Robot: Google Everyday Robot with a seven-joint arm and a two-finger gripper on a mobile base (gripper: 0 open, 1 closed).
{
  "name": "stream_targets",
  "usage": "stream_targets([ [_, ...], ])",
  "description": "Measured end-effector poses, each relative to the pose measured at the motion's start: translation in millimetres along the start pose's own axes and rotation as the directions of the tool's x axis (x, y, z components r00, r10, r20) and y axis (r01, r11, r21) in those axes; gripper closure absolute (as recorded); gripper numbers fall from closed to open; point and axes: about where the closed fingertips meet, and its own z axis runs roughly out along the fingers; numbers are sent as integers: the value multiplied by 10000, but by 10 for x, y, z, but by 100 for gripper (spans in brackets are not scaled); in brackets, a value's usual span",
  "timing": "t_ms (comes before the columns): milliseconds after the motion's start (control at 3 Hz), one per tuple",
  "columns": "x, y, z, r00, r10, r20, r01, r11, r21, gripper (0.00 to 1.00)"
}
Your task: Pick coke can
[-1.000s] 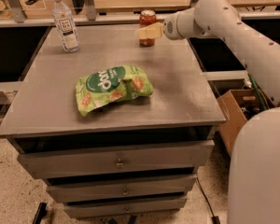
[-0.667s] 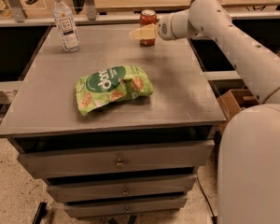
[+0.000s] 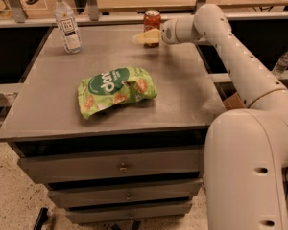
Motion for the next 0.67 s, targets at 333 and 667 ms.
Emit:
stream_targets([
  [333, 90, -103, 74, 10000, -82, -15, 81, 9983, -578, 0],
  [667, 73, -121, 49, 9994, -354, -67, 346, 9947, -966, 17],
])
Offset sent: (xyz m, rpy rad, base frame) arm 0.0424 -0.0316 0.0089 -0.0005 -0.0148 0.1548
